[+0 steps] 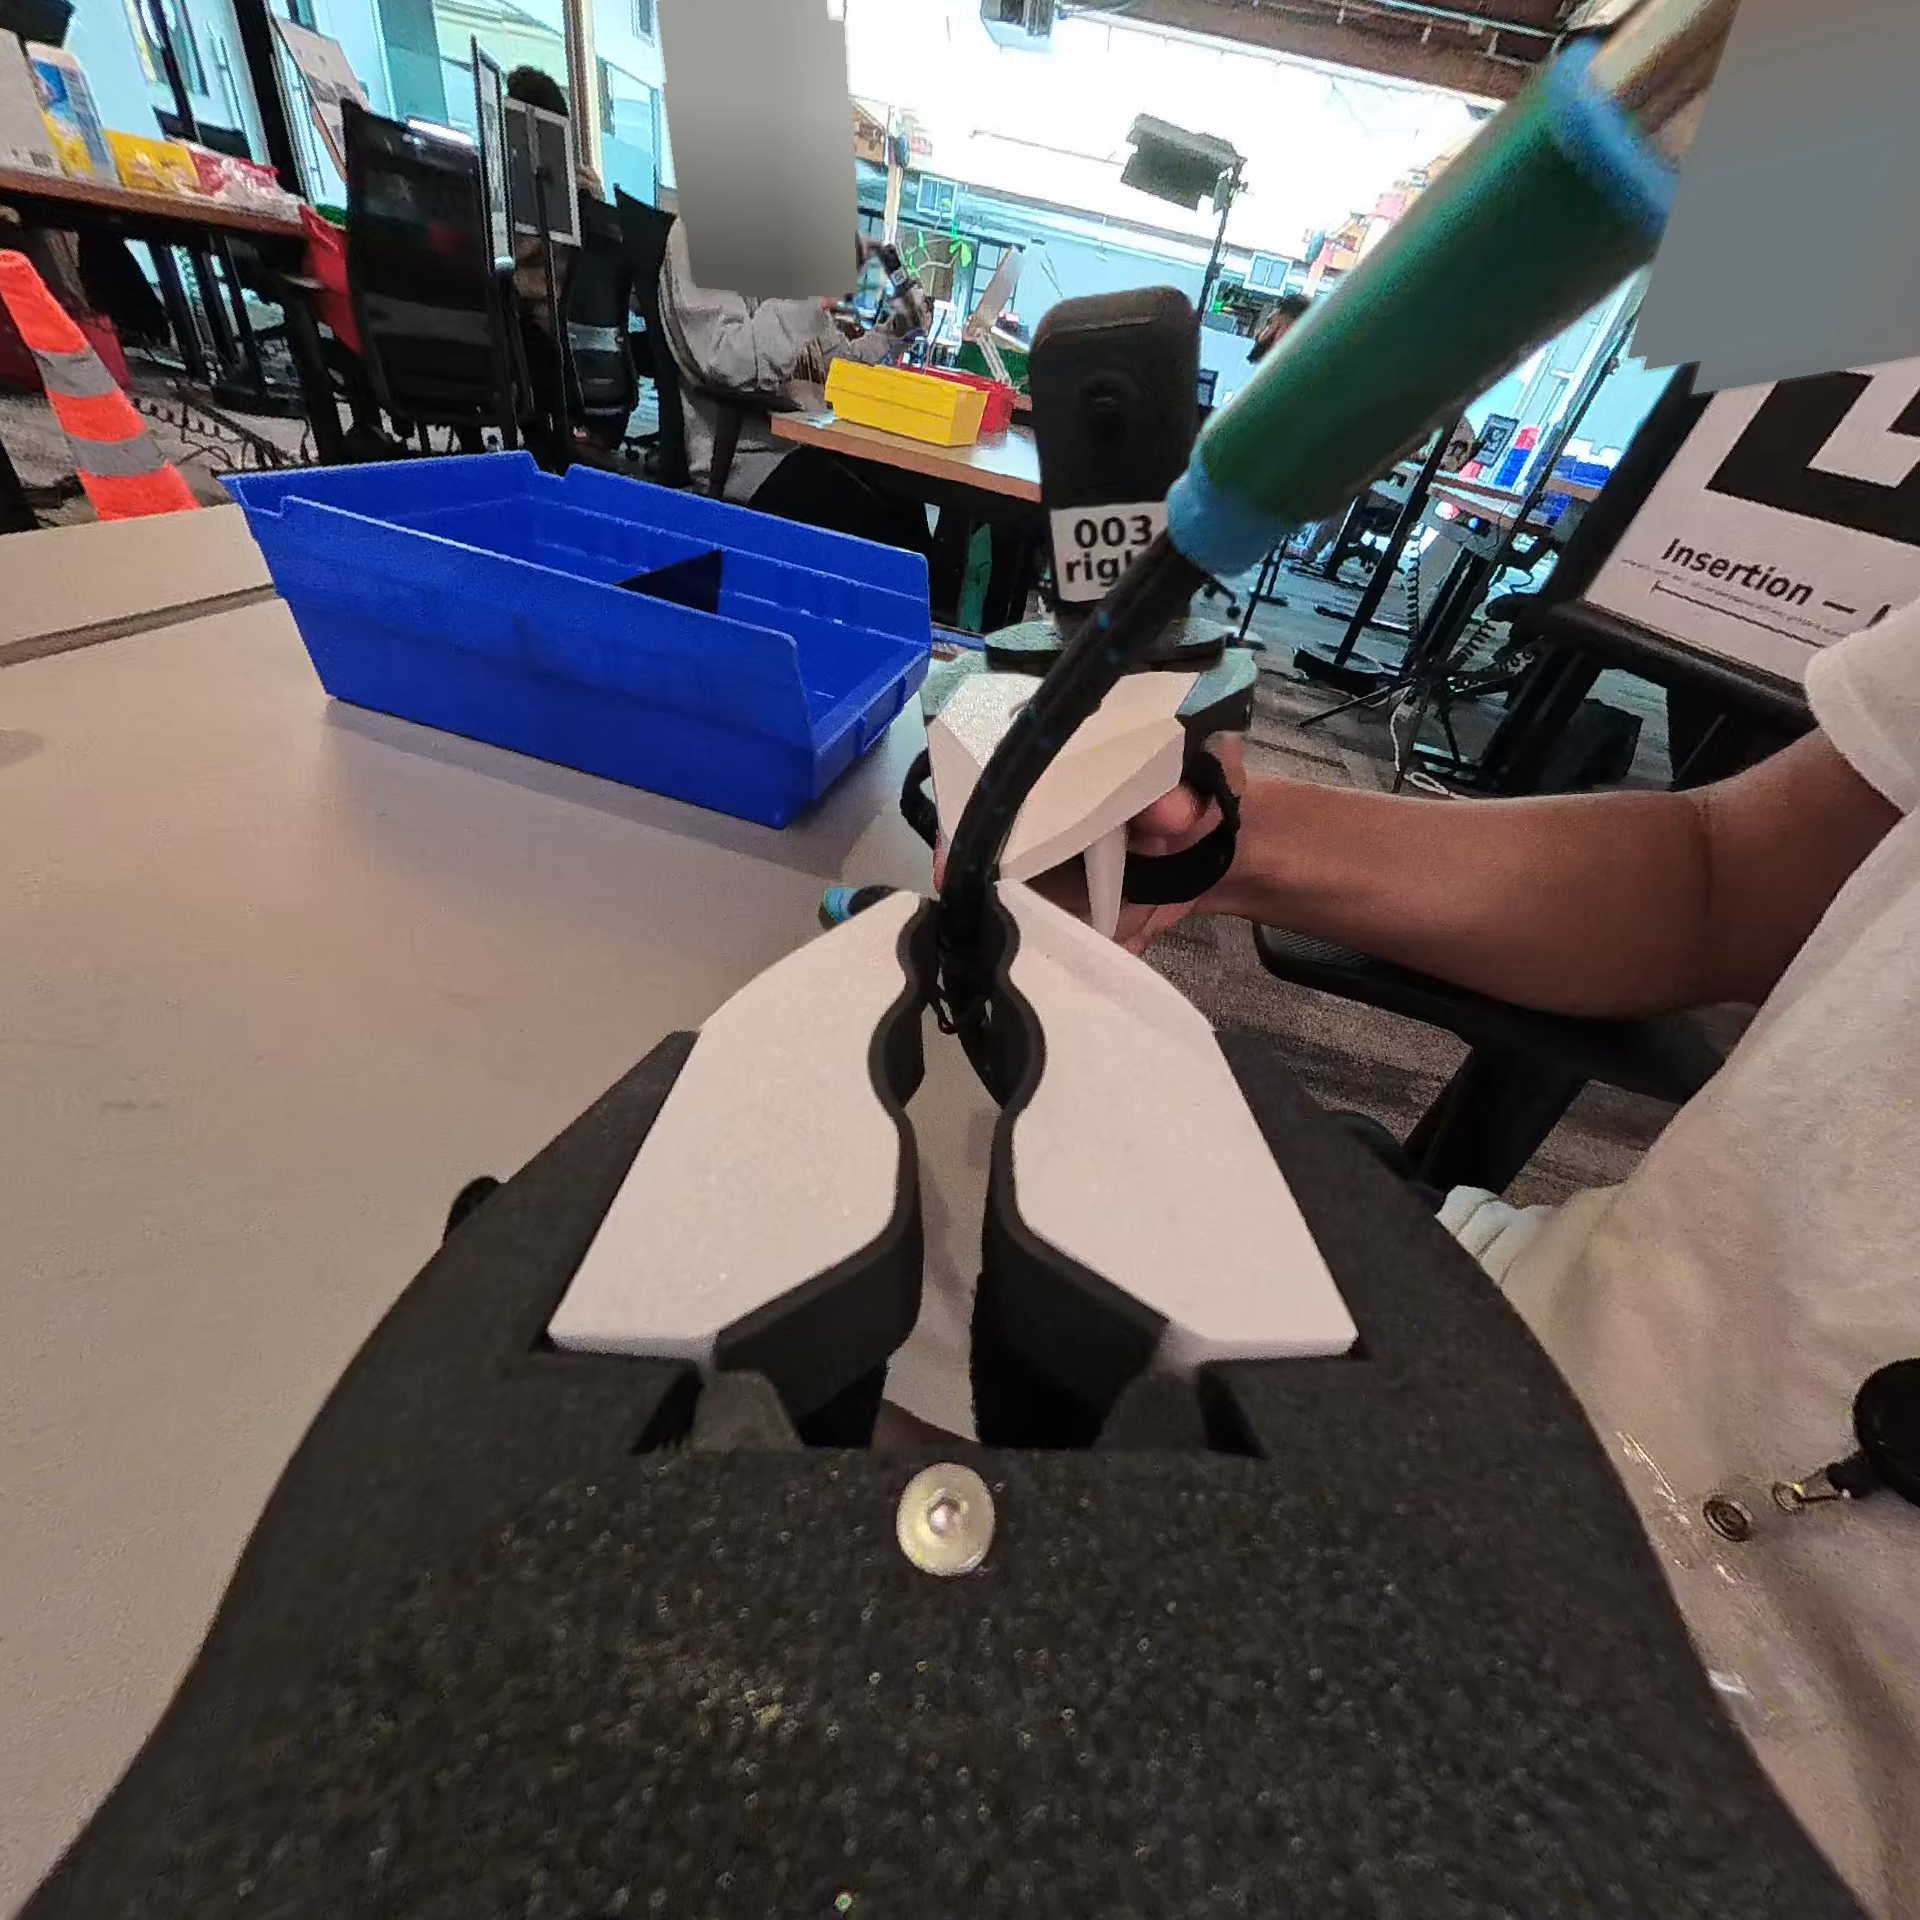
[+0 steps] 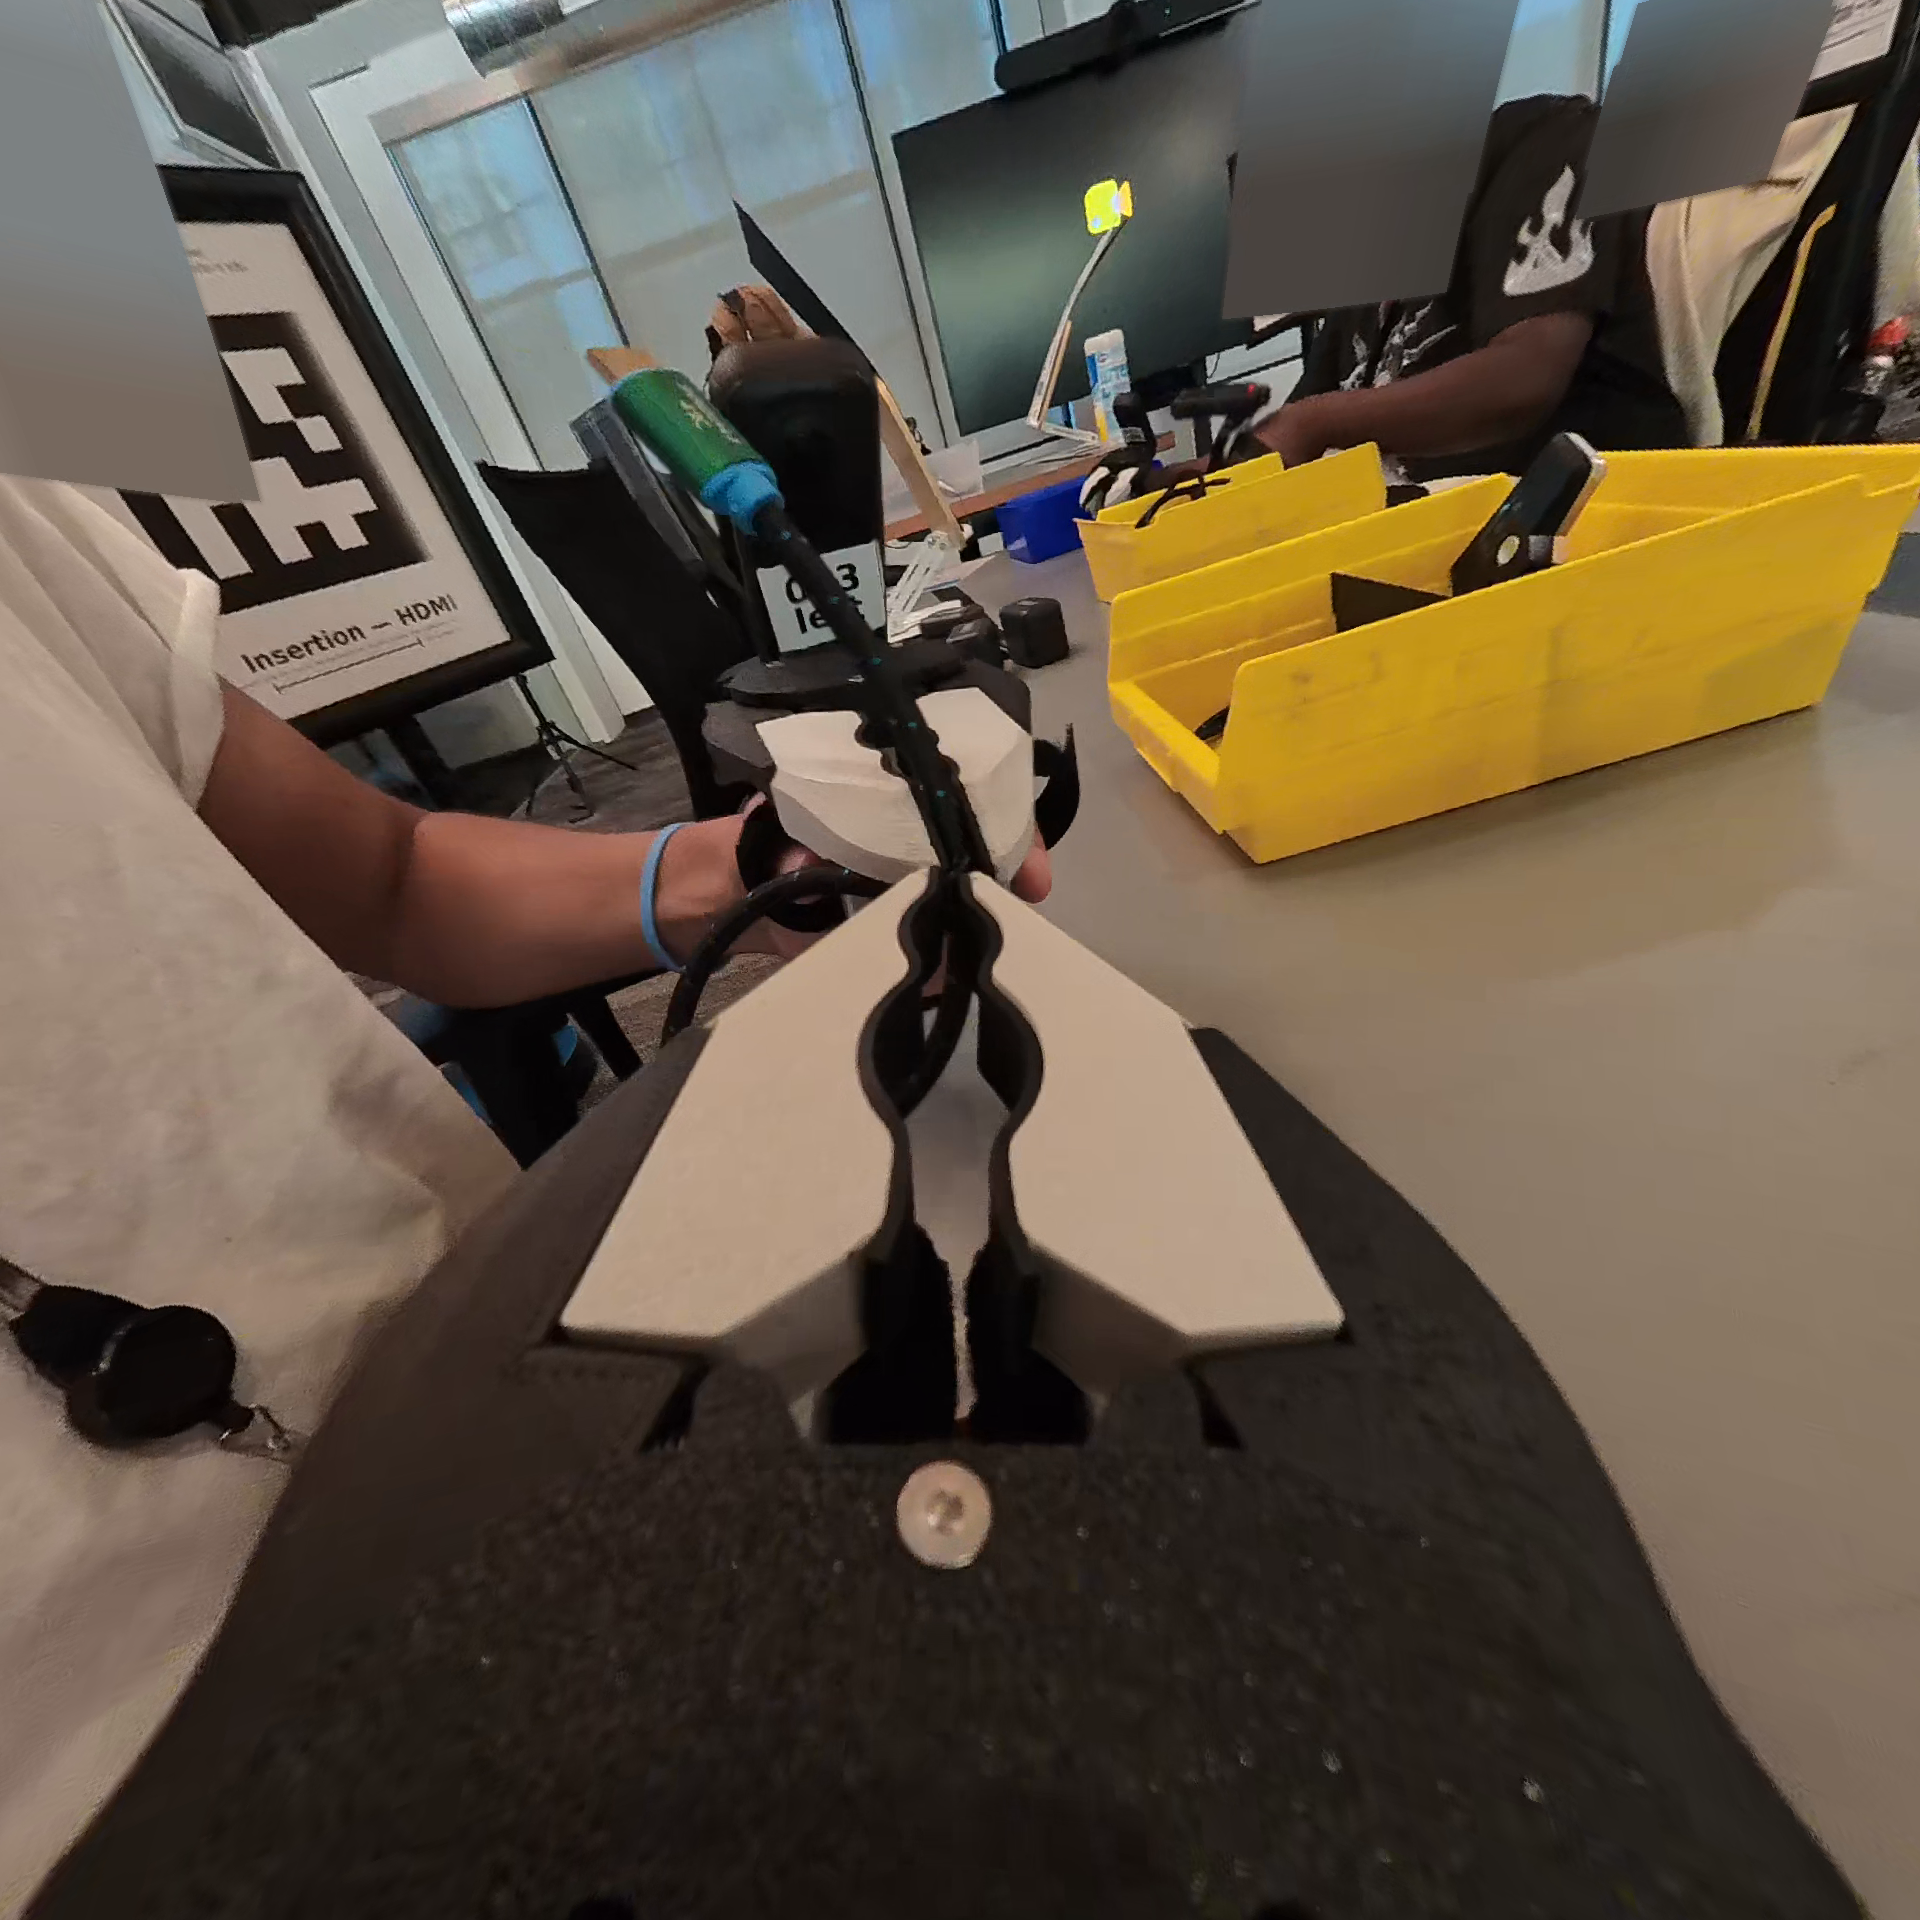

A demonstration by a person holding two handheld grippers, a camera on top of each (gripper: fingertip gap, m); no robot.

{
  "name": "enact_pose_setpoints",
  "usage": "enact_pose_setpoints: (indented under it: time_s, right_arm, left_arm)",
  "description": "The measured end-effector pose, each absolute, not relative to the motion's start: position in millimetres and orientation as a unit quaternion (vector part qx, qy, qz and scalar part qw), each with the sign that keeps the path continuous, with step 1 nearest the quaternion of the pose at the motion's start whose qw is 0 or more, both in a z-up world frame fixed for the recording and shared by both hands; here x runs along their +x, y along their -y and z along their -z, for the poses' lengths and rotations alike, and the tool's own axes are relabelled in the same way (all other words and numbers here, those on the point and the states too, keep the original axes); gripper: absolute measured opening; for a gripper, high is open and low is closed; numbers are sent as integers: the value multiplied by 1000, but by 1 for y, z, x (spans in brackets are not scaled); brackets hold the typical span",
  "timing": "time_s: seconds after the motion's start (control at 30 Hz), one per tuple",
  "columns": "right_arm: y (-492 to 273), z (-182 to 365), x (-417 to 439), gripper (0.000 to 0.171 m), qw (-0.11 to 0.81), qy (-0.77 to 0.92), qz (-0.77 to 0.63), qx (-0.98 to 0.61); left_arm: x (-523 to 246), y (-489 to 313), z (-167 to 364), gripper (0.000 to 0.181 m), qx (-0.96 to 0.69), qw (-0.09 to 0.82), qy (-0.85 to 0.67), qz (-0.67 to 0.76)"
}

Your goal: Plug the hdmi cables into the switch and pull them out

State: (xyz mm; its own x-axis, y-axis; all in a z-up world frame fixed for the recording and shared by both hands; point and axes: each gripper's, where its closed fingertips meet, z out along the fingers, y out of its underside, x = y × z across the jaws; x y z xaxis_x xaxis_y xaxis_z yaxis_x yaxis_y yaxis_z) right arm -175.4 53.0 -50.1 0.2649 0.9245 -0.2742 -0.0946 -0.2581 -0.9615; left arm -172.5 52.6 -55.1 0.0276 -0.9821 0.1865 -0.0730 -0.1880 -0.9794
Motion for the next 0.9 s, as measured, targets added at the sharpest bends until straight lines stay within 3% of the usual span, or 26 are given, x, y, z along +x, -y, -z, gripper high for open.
enact_pose_setpoints:
  time_s: [0.5, 0.67, 0.9]
  right_arm:
    - [-52, 49, -176, 1, 491, 338, -513, -618]
    - [-55, 50, -170, 6, 537, 365, -436, -623]
    - [-58, 55, -172, 14, 518, 361, -436, -642]
  left_arm:
    - [-177, -49, 54, 7, -562, 406, -464, 551]
    - [-182, -58, 57, 7, -575, 383, -439, 575]
    - [-179, -59, 60, 7, -583, 375, -431, 577]
